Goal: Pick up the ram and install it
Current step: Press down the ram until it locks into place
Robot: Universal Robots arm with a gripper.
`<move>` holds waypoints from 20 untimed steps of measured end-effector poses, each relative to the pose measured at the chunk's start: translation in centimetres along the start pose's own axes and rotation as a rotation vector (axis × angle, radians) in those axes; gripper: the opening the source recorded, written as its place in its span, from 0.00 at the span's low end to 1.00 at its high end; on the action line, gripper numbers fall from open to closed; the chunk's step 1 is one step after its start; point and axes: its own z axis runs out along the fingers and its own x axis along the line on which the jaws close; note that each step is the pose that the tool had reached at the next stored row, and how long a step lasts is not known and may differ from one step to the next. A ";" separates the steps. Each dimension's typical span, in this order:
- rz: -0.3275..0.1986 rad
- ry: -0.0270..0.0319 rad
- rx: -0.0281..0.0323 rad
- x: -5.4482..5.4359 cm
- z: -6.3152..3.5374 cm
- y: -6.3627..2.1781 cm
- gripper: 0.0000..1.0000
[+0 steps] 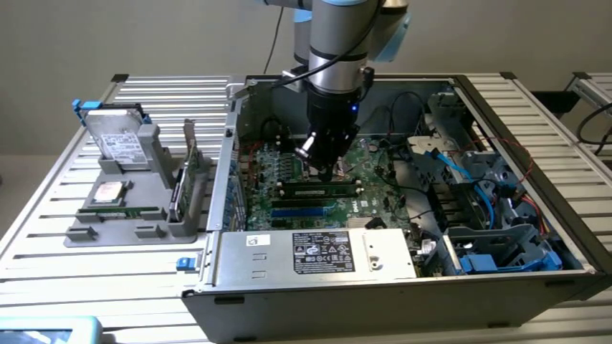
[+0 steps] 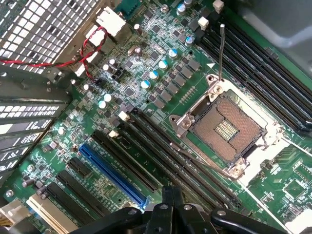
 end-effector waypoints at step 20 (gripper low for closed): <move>0.210 0.0062 -0.0012 0.0 0.00 0.00 0.11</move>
